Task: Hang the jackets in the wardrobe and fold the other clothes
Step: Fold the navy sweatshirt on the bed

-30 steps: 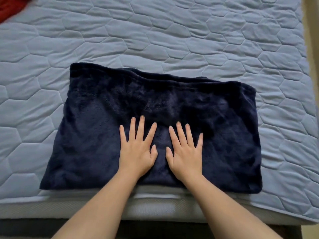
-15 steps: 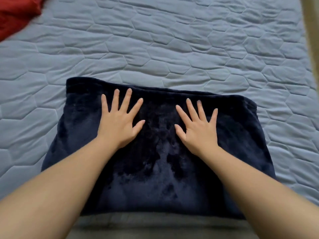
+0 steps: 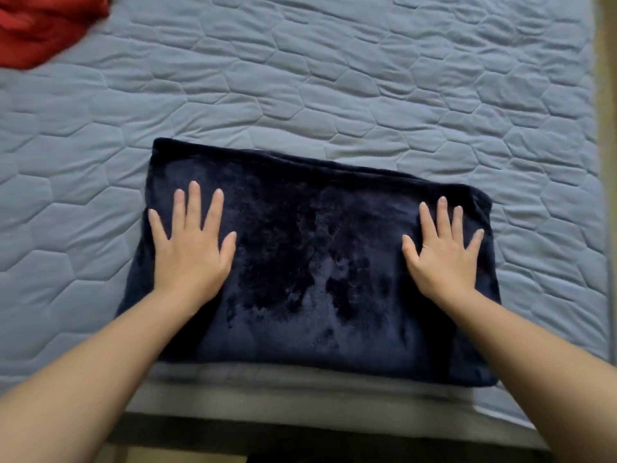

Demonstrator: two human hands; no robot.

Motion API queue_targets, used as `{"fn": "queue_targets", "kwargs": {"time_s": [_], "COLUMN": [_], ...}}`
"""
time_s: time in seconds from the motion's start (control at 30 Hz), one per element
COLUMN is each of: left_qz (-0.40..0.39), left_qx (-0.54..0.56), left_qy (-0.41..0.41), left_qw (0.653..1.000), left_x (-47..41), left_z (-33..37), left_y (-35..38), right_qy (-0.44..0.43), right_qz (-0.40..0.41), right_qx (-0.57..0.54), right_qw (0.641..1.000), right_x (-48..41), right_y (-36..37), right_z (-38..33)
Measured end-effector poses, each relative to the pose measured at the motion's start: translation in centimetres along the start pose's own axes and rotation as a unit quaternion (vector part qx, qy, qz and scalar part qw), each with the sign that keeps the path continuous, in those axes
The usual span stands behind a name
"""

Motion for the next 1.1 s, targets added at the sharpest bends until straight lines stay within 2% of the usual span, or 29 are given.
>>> {"fn": "queue_targets", "kwargs": {"time_s": [0.1, 0.17, 0.23, 0.33, 0.4, 0.47, 0.57, 0.6, 0.67, 0.73, 0.77, 0.8, 0.83, 0.9, 0.93, 1.0, 1.1], "left_qz": [0.003, -0.023, -0.056, -0.058, -0.045, -0.021, 0.034, 0.023, -0.073, -0.182, -0.236, -0.273, -0.286, -0.257, -0.232, -0.192, -0.143], "left_qx": [0.025, 0.024, 0.013, 0.012, 0.006, 0.002, 0.085, 0.135, 0.230, 0.296, 0.331, 0.382, 0.456, 0.621, 0.675, 0.740, 0.802], "left_qy": [0.099, 0.127, 0.120, 0.066, 0.055, 0.056, 0.055, 0.025, -0.108, -0.246, -0.300, -0.356, -0.417, -0.502, -0.509, -0.506, -0.494], "left_qw": [0.995, 0.991, 0.991, 0.996, 0.997, 0.998, 0.994, 0.990, 0.964, 0.905, 0.863, 0.808, 0.732, 0.544, 0.481, 0.399, 0.306], "left_x": [4.7, 6.3, 6.6, 7.0, 6.9, 6.8, 8.3, 9.4, 12.1, 14.6, 15.5, 16.1, 16.3, 16.2, 15.9, 15.4, 14.9], "left_z": [4.3, 7.0, 7.9, 5.9, 4.9, 5.0, 6.9, 7.5, 8.2, 8.5, 8.7, 8.8, 9.0, 10.1, 10.6, 11.4, 12.2], "left_y": [-0.4, 0.6, 2.2, 4.0, 4.0, 2.9, 0.2, -0.7, -1.1, 0.3, 1.1, 2.0, 2.8, 3.6, 3.9, 4.3, 5.0], "right_qy": [-0.114, -0.204, -0.261, -0.222, -0.192, -0.199, -0.205, -0.208, -0.221, -0.231, -0.233, -0.234, -0.233, -0.231, -0.231, -0.227, -0.217], "right_qz": [0.022, 0.015, -0.002, -0.021, -0.019, -0.031, -0.060, -0.072, -0.099, -0.120, -0.122, -0.120, -0.120, -0.129, -0.133, -0.138, -0.141], "right_qx": [-0.009, -0.025, -0.014, 0.015, 0.012, 0.018, 0.003, -0.004, -0.001, 0.011, 0.015, 0.015, 0.013, 0.009, 0.010, 0.006, -0.014], "right_qw": [0.993, 0.979, 0.965, 0.975, 0.981, 0.979, 0.977, 0.975, 0.970, 0.966, 0.965, 0.965, 0.965, 0.964, 0.964, 0.964, 0.966], "right_x": [2.5, 4.8, 6.8, 6.9, 6.0, 5.4, 4.6, 4.3, 3.4, 2.4, 1.9, 1.4, 0.8, -0.2, -0.6, -1.4, -2.4], "right_y": [-0.8, 0.1, 2.2, 4.7, 4.7, 4.1, 2.2, 1.4, -0.3, -1.9, -2.5, -3.0, -3.4, -3.8, -3.7, -3.5, -2.9], "right_z": [-3.9, -7.4, -9.7, -8.7, -7.2, -6.6, -6.8, -6.9, -6.9, -7.2, -7.5, -7.9, -8.5, -9.6, -10.1, -11.0, -12.1]}}
Point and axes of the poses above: each hand's wrist, its own x-axis away from the middle knuckle, its own y-axis out of the palm, z = x × y, the point moved 2 cm from there along -x, towards the middle knuckle, and after that the axes turned 4 degrees about -z, right-handed, at the moved point
